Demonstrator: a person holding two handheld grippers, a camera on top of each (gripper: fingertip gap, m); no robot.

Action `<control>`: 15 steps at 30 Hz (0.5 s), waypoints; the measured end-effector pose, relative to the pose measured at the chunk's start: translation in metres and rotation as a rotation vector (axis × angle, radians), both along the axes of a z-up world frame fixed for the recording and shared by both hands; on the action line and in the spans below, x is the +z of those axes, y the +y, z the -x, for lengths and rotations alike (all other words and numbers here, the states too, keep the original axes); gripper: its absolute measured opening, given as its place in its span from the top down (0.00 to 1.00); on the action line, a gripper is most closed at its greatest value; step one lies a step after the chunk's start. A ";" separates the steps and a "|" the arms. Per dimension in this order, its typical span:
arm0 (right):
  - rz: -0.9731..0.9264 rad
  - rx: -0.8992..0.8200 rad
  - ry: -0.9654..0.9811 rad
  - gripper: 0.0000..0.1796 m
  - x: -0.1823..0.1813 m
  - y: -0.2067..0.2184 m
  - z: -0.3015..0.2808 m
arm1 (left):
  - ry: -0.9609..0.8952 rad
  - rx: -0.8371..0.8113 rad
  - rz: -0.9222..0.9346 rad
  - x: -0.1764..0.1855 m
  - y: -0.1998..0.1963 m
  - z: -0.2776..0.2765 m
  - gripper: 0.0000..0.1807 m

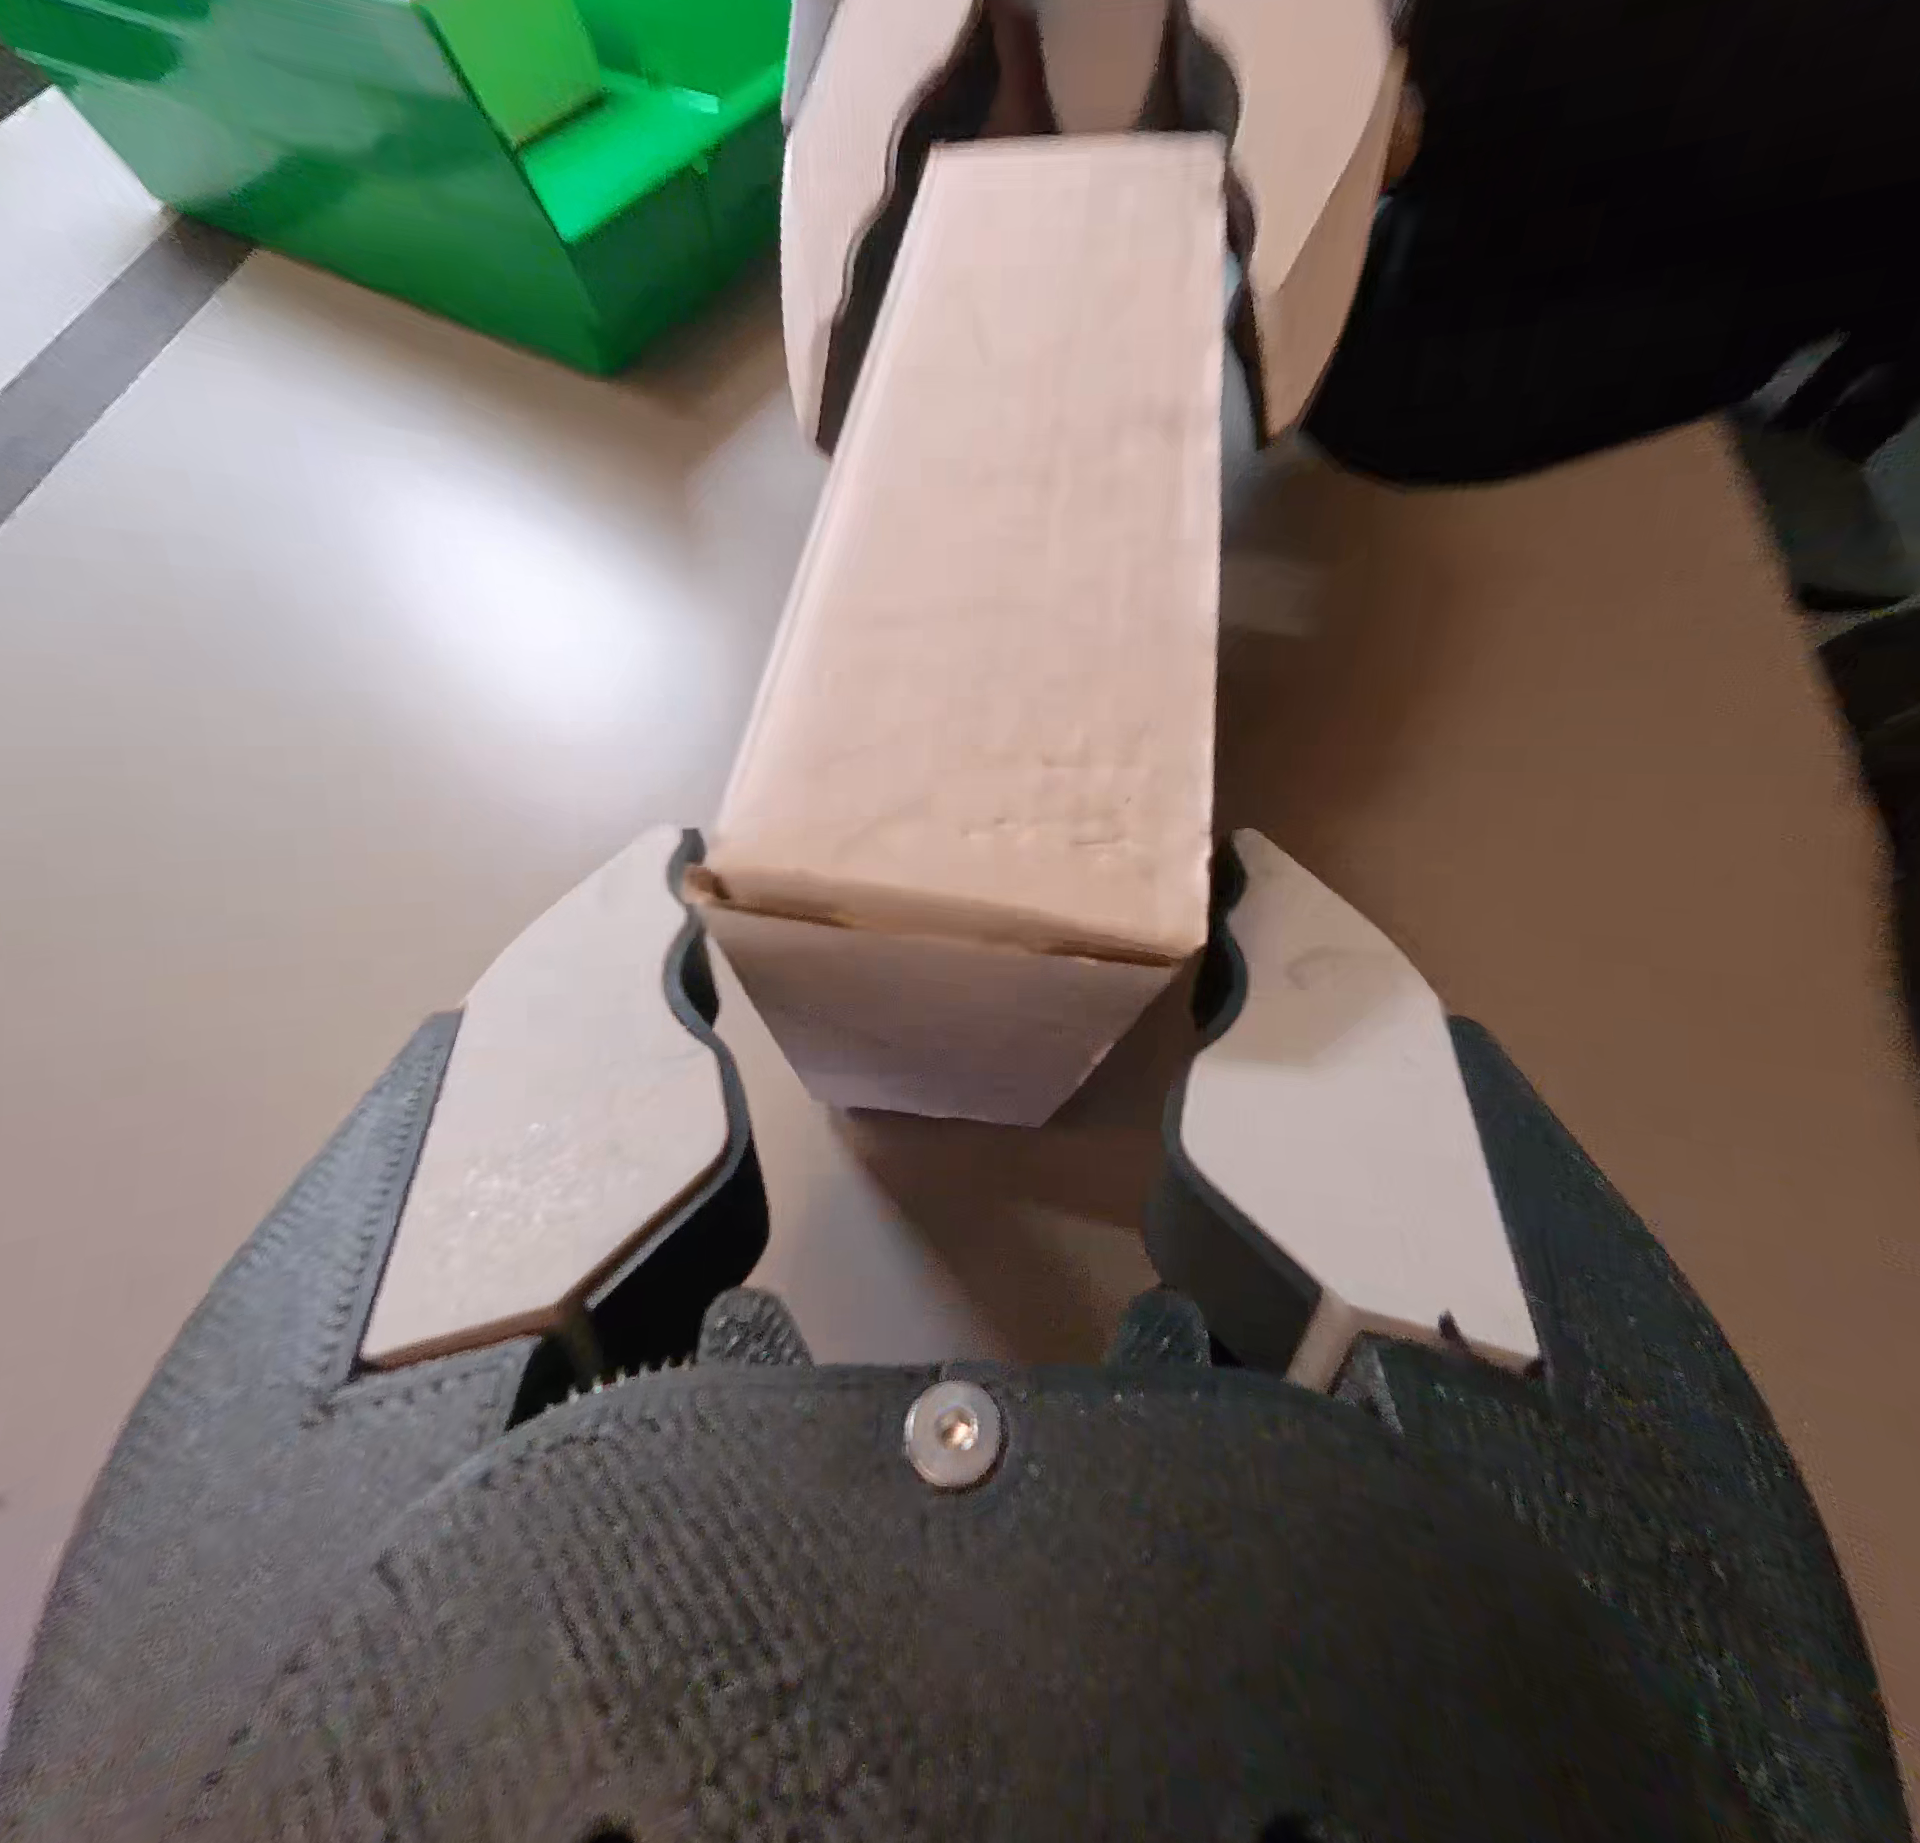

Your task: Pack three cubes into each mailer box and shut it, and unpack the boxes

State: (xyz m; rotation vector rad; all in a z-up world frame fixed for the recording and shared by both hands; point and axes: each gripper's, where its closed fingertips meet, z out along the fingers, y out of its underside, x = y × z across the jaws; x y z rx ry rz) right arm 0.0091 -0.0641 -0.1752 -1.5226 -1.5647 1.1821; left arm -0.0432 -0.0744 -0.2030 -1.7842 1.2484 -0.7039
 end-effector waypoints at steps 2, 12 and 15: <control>0.003 -0.006 -0.029 0.56 -0.001 0.000 0.000 | 0.041 0.017 -0.030 -0.009 0.004 -0.001 0.57; -0.644 -0.153 -0.256 0.68 0.027 0.008 0.006 | 0.009 0.065 0.068 -0.010 0.007 0.002 0.58; -0.727 -0.182 -0.288 0.69 0.037 0.009 0.012 | 0.012 0.089 0.076 -0.010 0.007 0.003 0.58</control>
